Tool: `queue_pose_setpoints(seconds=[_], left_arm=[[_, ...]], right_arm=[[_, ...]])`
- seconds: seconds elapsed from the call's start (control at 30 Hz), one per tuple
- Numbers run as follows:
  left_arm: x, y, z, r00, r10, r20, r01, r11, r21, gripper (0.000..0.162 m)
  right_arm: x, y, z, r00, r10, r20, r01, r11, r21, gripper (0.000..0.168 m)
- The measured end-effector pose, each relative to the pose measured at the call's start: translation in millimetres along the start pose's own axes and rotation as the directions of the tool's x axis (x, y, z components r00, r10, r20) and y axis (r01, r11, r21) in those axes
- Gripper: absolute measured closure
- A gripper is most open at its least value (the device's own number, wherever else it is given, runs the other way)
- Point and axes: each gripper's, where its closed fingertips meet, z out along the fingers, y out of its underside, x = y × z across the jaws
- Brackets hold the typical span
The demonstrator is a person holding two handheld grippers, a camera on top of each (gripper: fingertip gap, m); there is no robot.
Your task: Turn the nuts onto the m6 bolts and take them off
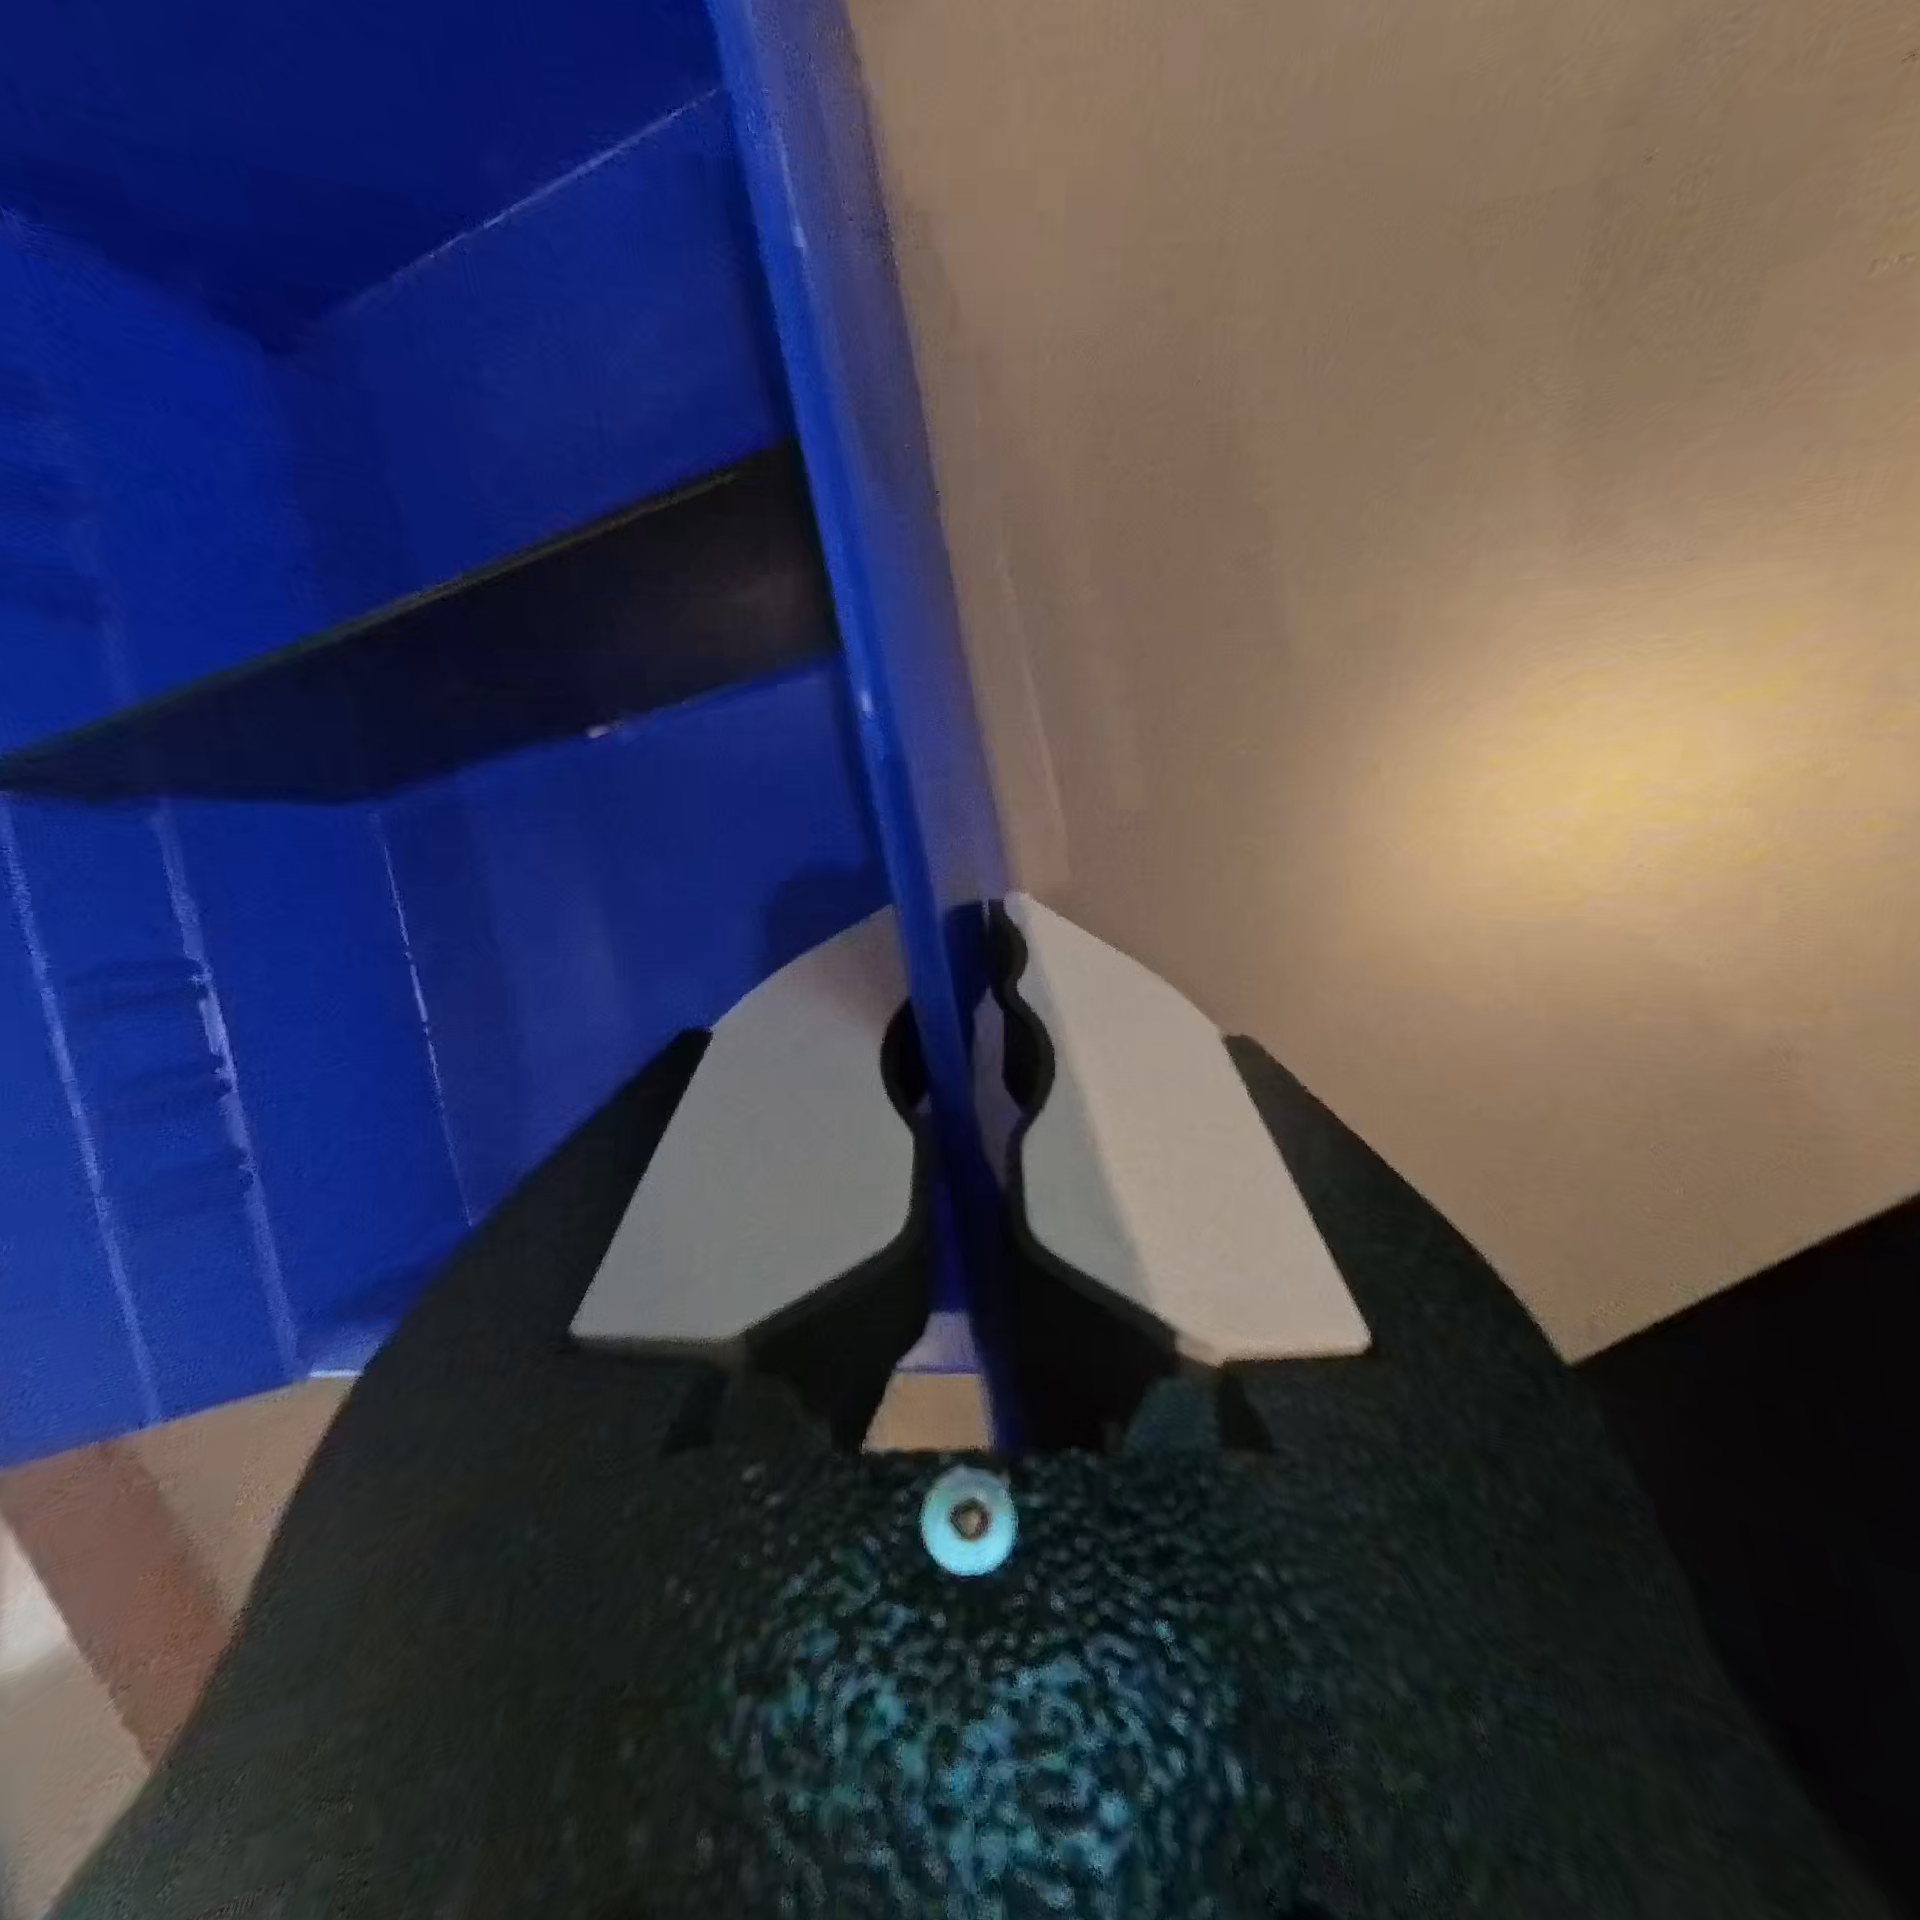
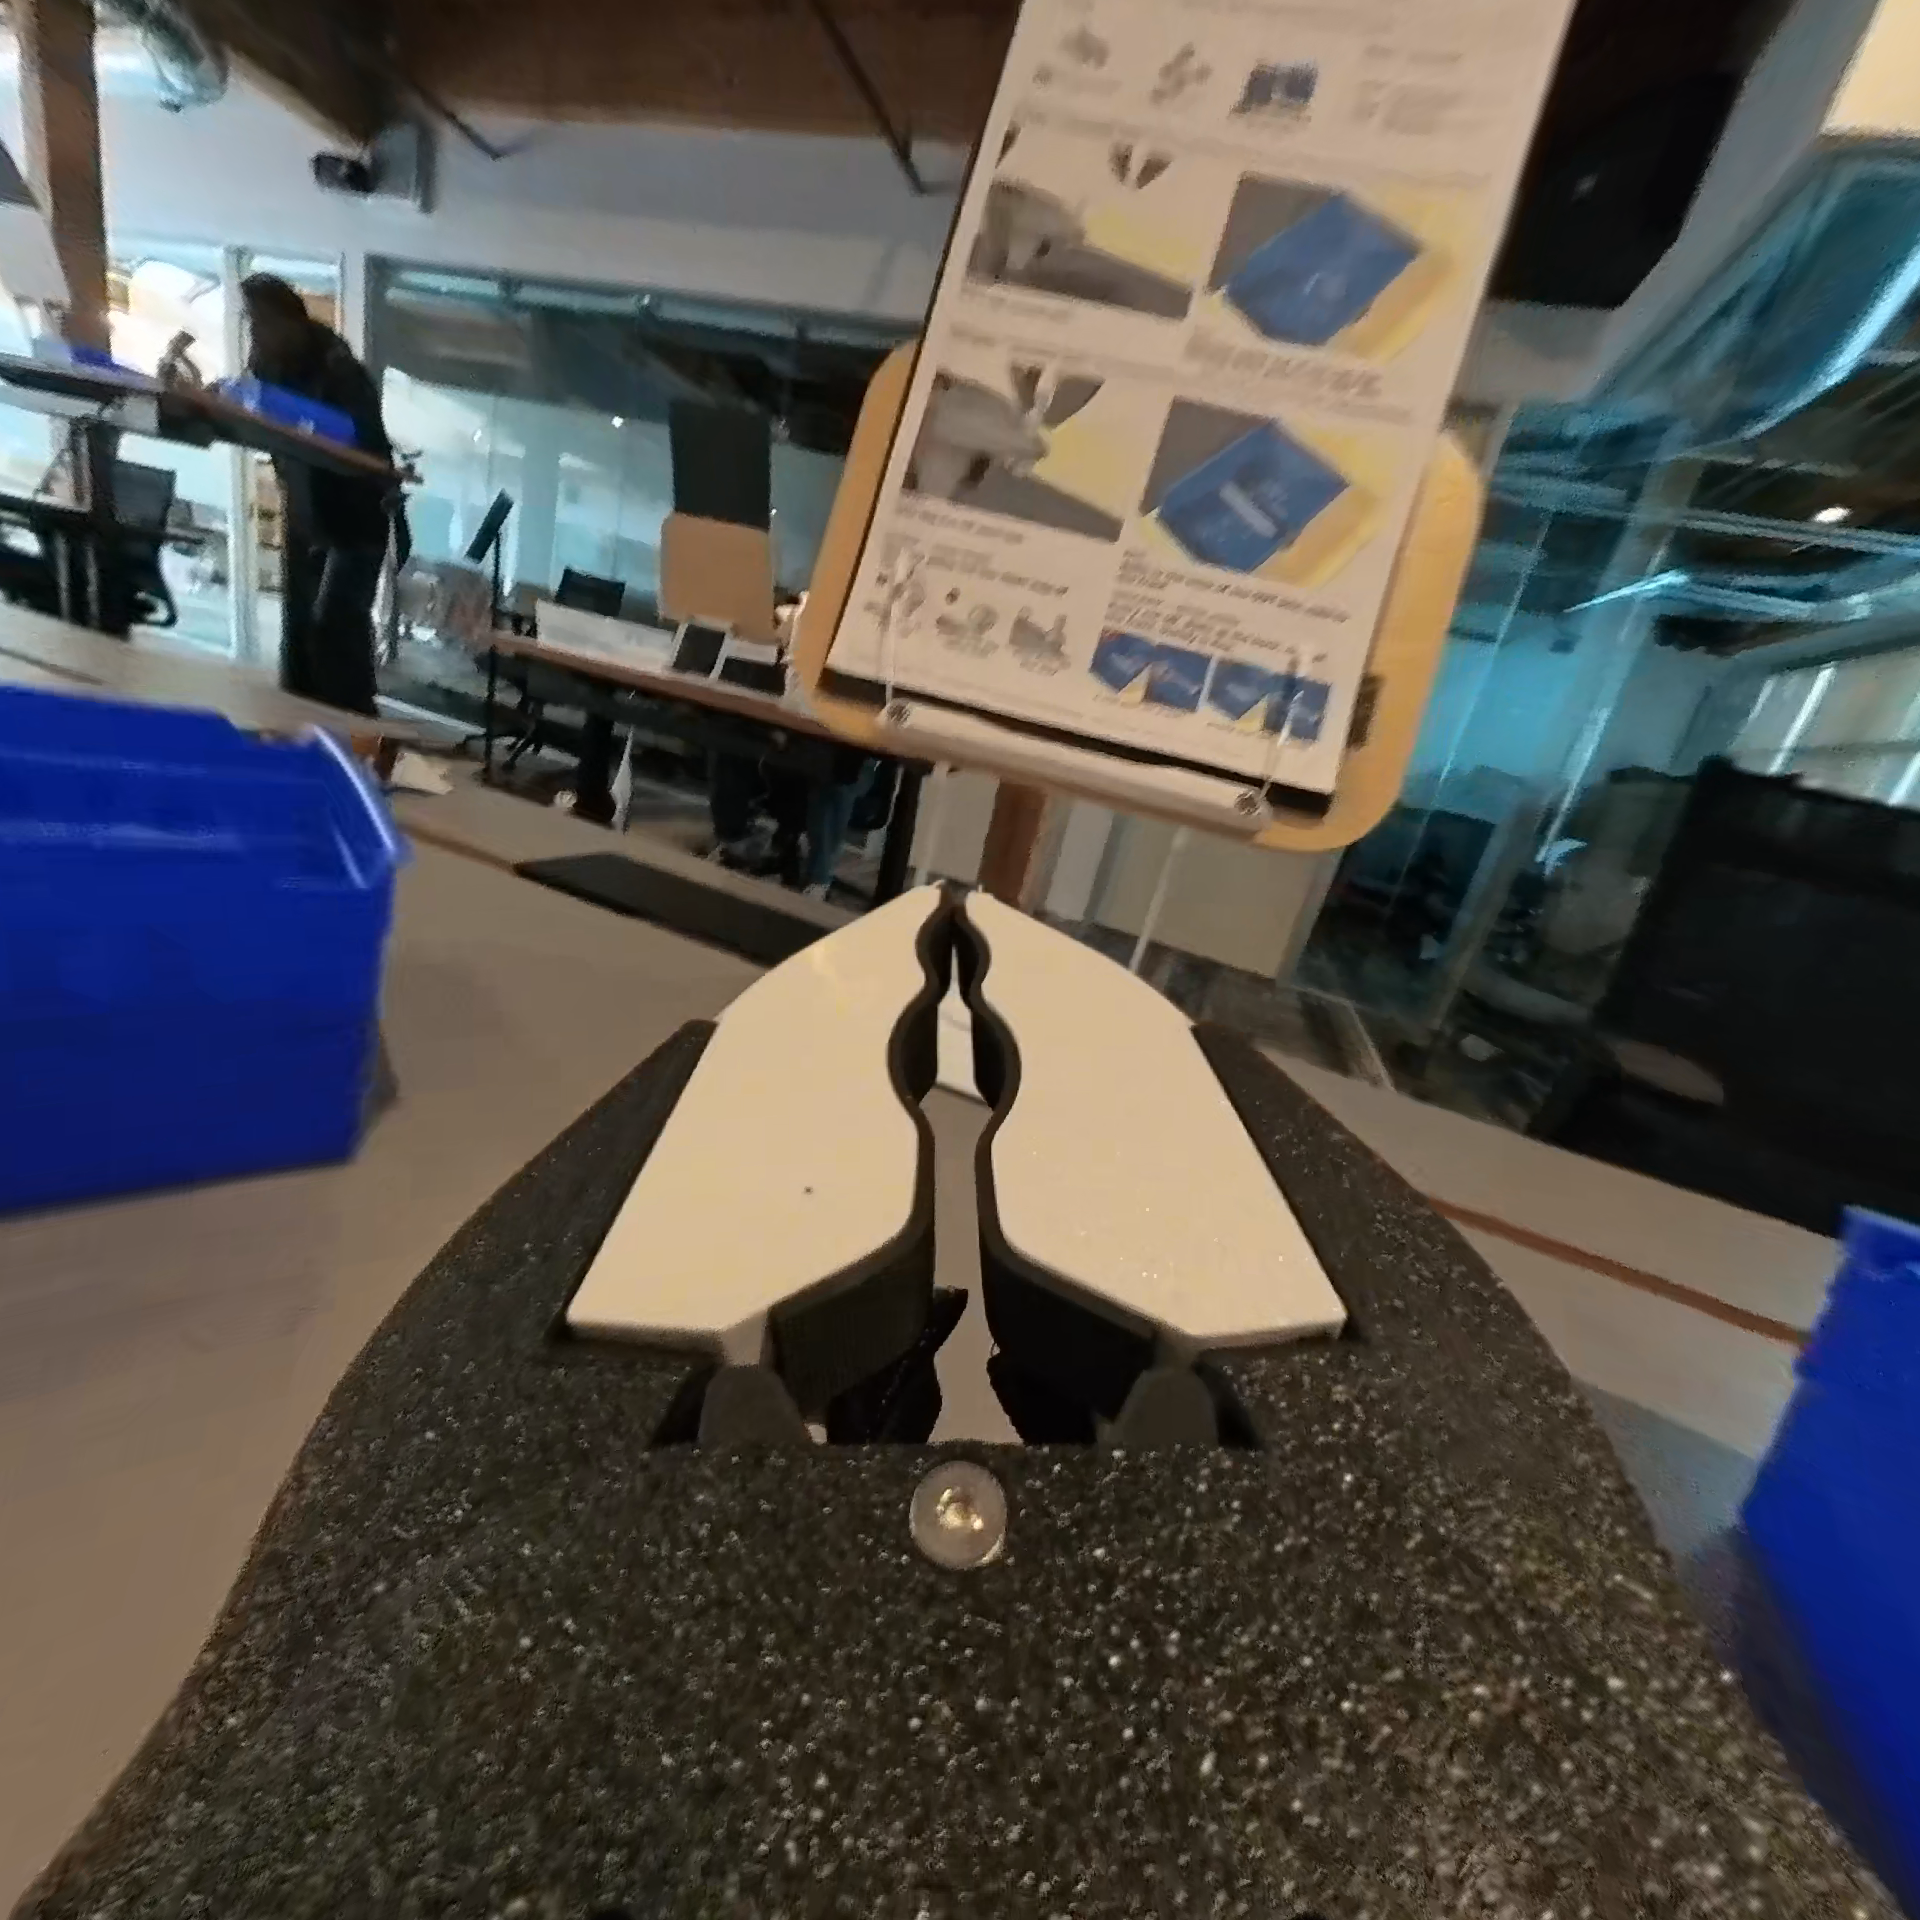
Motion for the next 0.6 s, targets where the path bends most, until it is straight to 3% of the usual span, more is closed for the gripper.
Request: queue_pose_setpoints(seconds=[0.17, 0.33, 0.6], left_arm=[[40.2, -52.7, 13.0, 0.969, 0.229, -0.088, -0.221, 0.971, 0.094, 0.153], [64.2, -98.0, 28.4, 0.883, 0.453, -0.124, -0.428, 0.885, 0.185, 0.152], [70.5, -174.8, 66.0, 0.740, 0.652, -0.164, -0.594, 0.748, 0.295, 0.152]], right_arm=[[39.1, -27.0, -15.6, 0.990, -0.042, -0.134, 0.051, 0.996, 0.066, 0.168], [82.6, -51.4, -42.0, 0.962, 0.003, -0.274, 0.043, 0.986, 0.161, 0.168], [115.9, -67.8, -67.3, 0.918, 0.008, -0.396, 0.086, 0.972, 0.218, 0.168]])
